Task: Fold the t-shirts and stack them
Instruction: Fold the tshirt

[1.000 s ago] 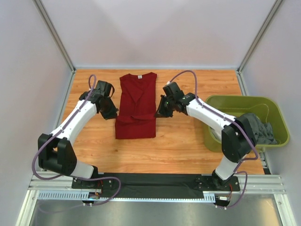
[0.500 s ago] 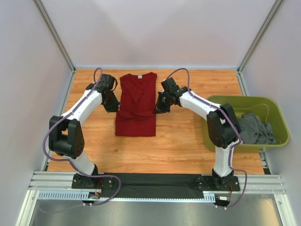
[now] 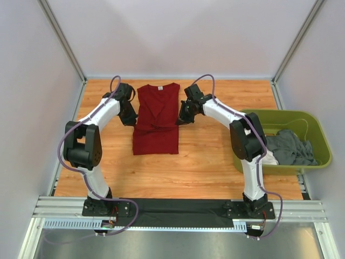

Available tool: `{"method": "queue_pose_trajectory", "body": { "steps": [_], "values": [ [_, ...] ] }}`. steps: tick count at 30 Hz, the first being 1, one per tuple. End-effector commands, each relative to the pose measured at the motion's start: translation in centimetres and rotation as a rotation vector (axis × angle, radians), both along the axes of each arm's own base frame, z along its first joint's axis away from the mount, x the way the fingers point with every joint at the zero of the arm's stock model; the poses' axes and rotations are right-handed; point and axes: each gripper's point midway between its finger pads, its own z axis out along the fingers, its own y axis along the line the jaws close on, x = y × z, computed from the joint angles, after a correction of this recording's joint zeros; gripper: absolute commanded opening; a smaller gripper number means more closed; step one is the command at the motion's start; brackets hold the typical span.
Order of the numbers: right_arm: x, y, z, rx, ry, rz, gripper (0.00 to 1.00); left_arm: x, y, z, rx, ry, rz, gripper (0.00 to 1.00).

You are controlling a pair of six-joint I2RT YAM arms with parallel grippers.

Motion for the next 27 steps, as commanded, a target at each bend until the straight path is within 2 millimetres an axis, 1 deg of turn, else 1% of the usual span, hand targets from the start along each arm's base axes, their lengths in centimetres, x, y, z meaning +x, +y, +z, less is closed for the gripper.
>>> {"method": "queue_pose_trajectory", "body": {
  "steps": [1,3,4,5,7,8,10,11,12,13,14,15,16,17,18,19,20,21,23,24,26,27],
  "values": [
    [1.0,0.6,-0.2,0.001,-0.010,0.027,0.00,1.8,0.2,0.3,-0.002,-0.043,-0.013,0.00],
    [1.0,0.6,-0.7,-0.011,0.001,0.029,0.00,2.1,0.0,0.0,-0.011,-0.042,-0.022,0.00],
    [1.4,0.7,-0.5,-0.011,-0.010,0.035,0.00,2.3,-0.2,-0.1,-0.019,-0.045,-0.031,0.00],
    [1.6,0.6,-1.0,-0.021,-0.004,0.031,0.00,2.4,-0.2,-0.6,-0.019,-0.033,-0.032,0.00],
    [1.7,0.6,-1.0,-0.031,-0.004,0.038,0.00,2.8,-0.4,-0.6,-0.022,-0.035,-0.044,0.00],
    [2.2,0.7,-0.9,-0.036,-0.013,0.036,0.00,2.9,-0.4,-0.9,-0.019,-0.026,-0.047,0.00],
    [2.5,0.6,-0.9,-0.042,-0.017,0.035,0.08,3.4,-0.4,-0.7,-0.017,-0.040,-0.055,0.02],
    [3.1,0.8,-0.5,-0.035,-0.031,0.033,0.12,3.7,-0.5,-0.8,-0.017,-0.045,-0.066,0.04],
    [3.3,0.7,-0.3,-0.033,-0.029,0.028,0.19,3.9,-0.6,-0.7,-0.017,-0.049,-0.076,0.11],
    [3.7,0.8,0.0,-0.026,-0.033,0.023,0.22,4.5,-0.7,-0.1,-0.020,-0.061,-0.080,0.15],
    [4.1,0.7,0.1,-0.017,-0.027,0.007,0.25,4.8,-0.7,-0.3,-0.016,-0.057,-0.087,0.21],
    [4.7,0.9,0.8,0.000,-0.038,-0.004,0.29,5.7,-0.9,0.5,-0.015,-0.080,-0.089,0.29],
    [5.0,1.0,1.1,0.013,-0.039,-0.016,0.30,6.1,-0.9,0.8,-0.016,-0.086,-0.089,0.35],
    [5.6,1.1,1.6,0.047,-0.030,-0.051,0.32,6.4,-0.9,0.5,-0.016,-0.077,-0.087,0.42],
    [5.9,1.2,1.8,0.068,-0.028,-0.067,0.33,6.7,-0.8,0.5,-0.015,-0.077,-0.083,0.55],
    [6.2,1.3,2.1,0.091,-0.026,-0.083,0.37,7.6,-1.0,1.3,-0.022,-0.098,-0.083,0.59],
    [6.6,1.3,2.1,0.106,-0.023,-0.096,0.39,8.0,-0.7,0.8,-0.022,-0.089,-0.076,0.62],
    [7.1,1.4,2.4,0.125,-0.029,-0.120,0.43,8.7,-0.7,1.5,-0.026,-0.109,-0.074,0.68],
    [7.9,1.2,2.7,0.139,-0.040,-0.147,0.43,9.2,-0.2,1.5,-0.029,-0.100,-0.063,0.72],
    [8.2,1.2,2.9,0.147,-0.041,-0.160,0.46,9.5,-0.3,2.4,-0.048,-0.115,-0.075,0.76],
    [8.2,1.0,3.8,0.157,-0.050,-0.157,0.47,9.3,0.3,3.8,-0.053,-0.136,-0.084,0.80],
    [8.1,0.8,4.1,0.150,-0.068,-0.144,0.48,8.9,0.5,4.1,-0.051,-0.138,-0.100,0.87]
  ]
}}
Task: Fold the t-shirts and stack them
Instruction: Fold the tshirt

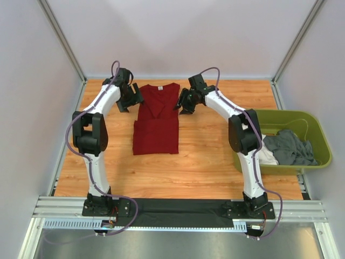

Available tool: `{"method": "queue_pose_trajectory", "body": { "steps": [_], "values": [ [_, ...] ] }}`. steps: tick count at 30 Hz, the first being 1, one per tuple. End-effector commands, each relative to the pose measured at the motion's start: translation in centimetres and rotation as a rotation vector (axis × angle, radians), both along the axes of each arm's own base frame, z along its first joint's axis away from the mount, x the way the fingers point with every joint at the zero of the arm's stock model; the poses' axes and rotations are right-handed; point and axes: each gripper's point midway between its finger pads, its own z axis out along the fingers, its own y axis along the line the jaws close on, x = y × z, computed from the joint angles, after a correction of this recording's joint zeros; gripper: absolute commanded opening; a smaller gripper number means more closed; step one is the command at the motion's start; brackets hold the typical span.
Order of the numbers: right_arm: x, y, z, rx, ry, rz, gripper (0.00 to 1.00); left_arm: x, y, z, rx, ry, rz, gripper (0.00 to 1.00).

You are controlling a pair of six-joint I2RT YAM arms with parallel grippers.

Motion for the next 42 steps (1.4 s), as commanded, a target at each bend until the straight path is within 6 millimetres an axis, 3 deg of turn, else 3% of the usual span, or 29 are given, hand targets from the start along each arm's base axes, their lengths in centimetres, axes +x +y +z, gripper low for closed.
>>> {"method": "queue_pose_trajectory", "body": {
  "steps": [1,2,3,4,5,6,7,8,9,10,12,13,15,20,25,29,34,39,42],
  "values": [
    [0.6,0.8,3.2,0.052,-0.076,0.006,0.49,-0.7,0.9,4.3,-0.017,-0.067,-0.044,0.91],
    [0.3,0.5,3.3,0.037,-0.086,0.013,0.55,-1.2,0.7,4.9,-0.026,-0.080,-0.061,0.94],
    [-0.2,0.3,3.4,0.024,-0.097,0.023,0.59,-2.7,0.1,4.3,-0.057,-0.054,-0.094,0.98],
    [-1.6,-0.1,3.5,0.000,-0.107,0.053,0.63,-3.4,0.0,6.0,-0.074,-0.097,-0.107,0.99],
    [-2.3,-0.2,3.7,-0.007,-0.117,0.066,0.70,-4.3,-0.2,6.2,-0.087,-0.097,-0.115,0.99],
    [-3.1,-0.3,3.8,-0.016,-0.121,0.081,0.72,-6.3,-0.4,4.7,-0.108,-0.051,-0.127,0.99],
    [-4.4,-0.3,4.9,-0.020,-0.145,0.106,0.72,-7.4,-0.5,6.0,-0.122,-0.089,-0.133,0.99],
    [-5.9,-0.9,3.6,-0.045,-0.116,0.116,0.72,-8.4,-0.6,5.9,-0.134,-0.088,-0.138,0.99],
    [-6.9,-1.0,3.4,-0.050,-0.113,0.130,0.72,-10.4,-0.9,4.2,-0.162,-0.047,-0.150,0.98],
    [-8.1,-0.7,4.3,-0.046,-0.128,0.148,0.71,-11.5,-1.0,5.1,-0.175,-0.075,-0.155,0.97],
    [-10.3,-0.8,3.1,-0.058,-0.095,0.173,0.65,-13.9,-1.5,3.6,-0.222,-0.049,-0.166,0.89],
    [-11.3,-0.2,3.4,-0.055,-0.098,0.193,0.61,-14.6,-1.7,4.1,-0.235,-0.075,-0.174,0.86],
    [-12.7,-0.1,2.2,-0.076,-0.073,0.208,0.61,-16.1,-1.5,2.4,-0.232,-0.042,-0.153,0.80],
    [-15.1,-0.1,-0.8,-0.131,-0.016,0.232,0.58,-19.2,-0.5,-1.4,-0.191,0.076,-0.120,0.79],
    [-17.9,-1.3,-3.1,-0.146,0.047,0.268,0.57,-20.3,-1.1,-3.5,-0.234,0.120,-0.112,0.77],
    [-19.3,-1.1,-3.5,-0.133,0.039,0.306,0.54,-20.8,-1.3,-4.7,-0.232,0.153,-0.108,0.70],
    [-19.2,-0.1,-3.7,-0.092,0.021,0.312,0.45,-20.2,-1.2,-5.2,-0.202,0.155,-0.113,0.54],
    [-19.2,0.7,-3.8,-0.075,0.019,0.336,0.39,-20.3,-1.1,-5.9,-0.186,0.178,-0.113,0.52],
    [-19.2,1.0,-4.0,-0.079,0.012,0.348,0.39,-20.5,-1.0,-6.5,-0.175,0.194,-0.111,0.45]
  ]
}}
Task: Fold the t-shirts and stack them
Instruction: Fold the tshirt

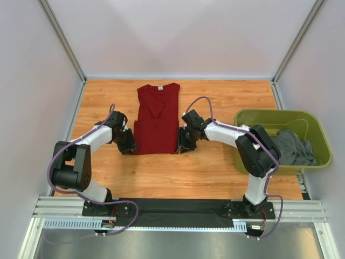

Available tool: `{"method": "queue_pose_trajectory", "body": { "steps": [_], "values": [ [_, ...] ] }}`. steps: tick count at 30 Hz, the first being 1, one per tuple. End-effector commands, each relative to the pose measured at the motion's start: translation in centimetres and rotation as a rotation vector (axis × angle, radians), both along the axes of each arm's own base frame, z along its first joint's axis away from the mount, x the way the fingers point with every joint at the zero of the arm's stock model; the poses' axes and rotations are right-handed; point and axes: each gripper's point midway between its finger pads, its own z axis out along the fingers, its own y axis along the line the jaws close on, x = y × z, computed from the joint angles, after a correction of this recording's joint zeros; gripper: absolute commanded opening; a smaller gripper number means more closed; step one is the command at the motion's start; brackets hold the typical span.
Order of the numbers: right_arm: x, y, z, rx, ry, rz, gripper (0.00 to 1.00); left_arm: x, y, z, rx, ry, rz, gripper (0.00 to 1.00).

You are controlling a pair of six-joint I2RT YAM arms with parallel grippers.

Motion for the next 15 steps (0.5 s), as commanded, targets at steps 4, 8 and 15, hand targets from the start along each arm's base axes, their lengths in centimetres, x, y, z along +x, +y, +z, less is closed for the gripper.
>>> {"method": "queue_pose_trajectory", "body": {
  "steps": [4,8,15],
  "values": [
    [0.6,1.3,0.4,0.033,-0.037,0.032,0.31,1.3,0.1,-0.3,0.026,-0.029,0.003,0.34],
    [0.5,0.7,-0.1,-0.001,-0.031,0.026,0.20,1.4,0.9,-0.7,0.071,-0.026,0.015,0.19],
    [0.2,-0.5,-0.9,-0.058,-0.039,0.033,0.00,1.2,1.6,-1.5,0.118,0.003,0.031,0.00]
  ]
}}
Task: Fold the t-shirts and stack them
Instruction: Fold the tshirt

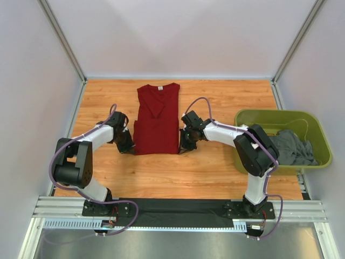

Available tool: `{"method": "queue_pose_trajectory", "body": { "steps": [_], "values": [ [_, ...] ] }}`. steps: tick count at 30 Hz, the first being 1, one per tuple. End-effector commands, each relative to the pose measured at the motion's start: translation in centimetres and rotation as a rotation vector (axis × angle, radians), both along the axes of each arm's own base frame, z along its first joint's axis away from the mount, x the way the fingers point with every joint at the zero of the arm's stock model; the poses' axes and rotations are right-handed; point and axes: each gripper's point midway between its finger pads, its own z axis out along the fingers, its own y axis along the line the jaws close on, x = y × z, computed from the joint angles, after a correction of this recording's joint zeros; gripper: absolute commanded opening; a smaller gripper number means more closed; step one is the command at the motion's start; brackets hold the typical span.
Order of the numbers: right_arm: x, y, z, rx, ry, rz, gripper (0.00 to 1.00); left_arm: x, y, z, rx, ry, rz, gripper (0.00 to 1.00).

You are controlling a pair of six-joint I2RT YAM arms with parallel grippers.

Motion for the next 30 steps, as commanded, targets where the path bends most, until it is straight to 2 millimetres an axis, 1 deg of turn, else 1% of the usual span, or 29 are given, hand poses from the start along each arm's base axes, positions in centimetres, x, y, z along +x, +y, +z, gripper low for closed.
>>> {"method": "queue_pose_trajectory", "body": {
  "steps": [1,4,5,6,7,8,9,10,11,14,17,21,24,28,30],
  "values": [
    [0.3,-0.4,-0.1,-0.036,-0.033,0.013,0.00,0.8,0.7,-0.2,0.054,-0.008,0.007,0.00],
    [0.2,-0.5,-0.1,-0.038,-0.036,0.014,0.00,0.8,0.6,0.2,0.056,-0.016,-0.004,0.01],
    [0.2,-0.5,-0.1,-0.036,-0.037,0.015,0.00,0.9,0.4,0.4,0.050,-0.027,-0.009,0.05],
    [0.2,-0.5,-0.1,-0.035,-0.038,0.015,0.00,0.9,0.3,0.5,0.048,-0.034,-0.014,0.21],
    [0.3,-0.5,0.0,-0.035,-0.043,0.017,0.00,1.0,0.1,0.8,0.049,-0.052,-0.026,0.29],
    [0.4,-0.5,0.1,-0.034,-0.047,0.018,0.03,1.0,0.1,0.9,0.052,-0.055,-0.030,0.36],
    [0.4,-0.4,0.3,-0.029,-0.054,0.022,0.04,1.1,0.1,1.0,0.055,-0.058,-0.032,0.47],
    [0.5,-0.3,0.6,-0.024,-0.063,0.026,0.05,1.1,0.1,1.0,0.056,-0.059,-0.033,0.50],
    [0.6,-0.2,0.7,-0.018,-0.070,0.026,0.06,1.1,0.1,1.0,0.057,-0.056,-0.035,0.52],
    [0.8,-0.1,0.8,-0.016,-0.074,0.030,0.10,1.1,0.2,0.6,0.065,-0.044,-0.037,0.52],
    [0.7,0.0,0.7,-0.019,-0.068,0.036,0.10,1.3,0.5,0.3,0.085,-0.045,-0.039,0.52],
    [0.7,0.0,0.7,-0.015,-0.065,0.037,0.10,1.7,1.4,0.5,0.137,-0.055,-0.057,0.52],
    [0.8,0.2,0.8,-0.013,-0.068,0.038,0.10,1.5,1.9,0.5,0.162,-0.052,-0.063,0.52],
    [0.9,0.3,0.6,-0.016,-0.061,0.041,0.10,1.4,1.7,0.4,0.156,-0.052,-0.070,0.52],
    [1.1,0.4,0.6,-0.013,-0.056,0.040,0.09,1.6,1.6,0.8,0.152,-0.056,-0.071,0.52]
  ]
}}
